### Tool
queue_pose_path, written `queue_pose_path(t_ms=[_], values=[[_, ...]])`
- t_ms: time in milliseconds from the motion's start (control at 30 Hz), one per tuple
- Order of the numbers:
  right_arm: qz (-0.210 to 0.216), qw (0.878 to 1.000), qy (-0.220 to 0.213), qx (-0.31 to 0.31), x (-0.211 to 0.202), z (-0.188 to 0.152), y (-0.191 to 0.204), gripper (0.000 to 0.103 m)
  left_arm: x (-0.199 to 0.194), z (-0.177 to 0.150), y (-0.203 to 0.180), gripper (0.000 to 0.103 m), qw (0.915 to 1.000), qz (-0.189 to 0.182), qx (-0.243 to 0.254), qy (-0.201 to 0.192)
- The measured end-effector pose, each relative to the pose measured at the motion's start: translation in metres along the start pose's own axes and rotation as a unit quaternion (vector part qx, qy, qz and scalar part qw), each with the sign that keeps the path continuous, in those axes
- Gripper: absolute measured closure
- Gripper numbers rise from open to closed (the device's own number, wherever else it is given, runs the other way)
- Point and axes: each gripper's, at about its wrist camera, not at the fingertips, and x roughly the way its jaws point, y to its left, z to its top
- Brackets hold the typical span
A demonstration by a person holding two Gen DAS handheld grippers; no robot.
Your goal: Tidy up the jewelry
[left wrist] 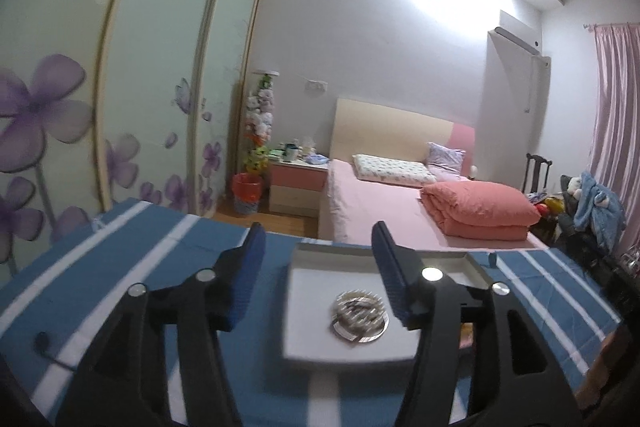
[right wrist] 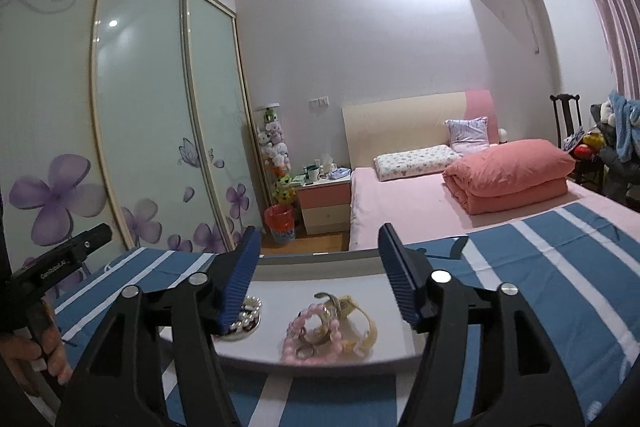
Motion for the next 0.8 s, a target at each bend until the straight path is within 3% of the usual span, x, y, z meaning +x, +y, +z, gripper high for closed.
queue_pose_path(t_ms=[233,333,500,800], values=[[0.000,1.000,-0.021,-0.001,-0.049,0.003,0.009,0.005,-0.065,-0.016,0.011,0.012,0.9992,0.033,0.014,-0.017],[0.007,1.000,-0.016,0.004,-0.060,0.002,0.013,0.002,-0.088,-0.024,0.007,0.005,0.9987,0.039,0.026,-0.022],[0.007,1.000,0.005,0.002,-0.070,-0.010,0.017,0.002,-0.112,-0.038,-0.003,0.004,0.9974,0.046,0.050,-0.024],[-0.031,0.998,0.040,-0.026,-0.080,-0.049,0.020,0.002,-0.122,-0.071,-0.016,0.004,0.9976,0.033,0.060,0.011]])
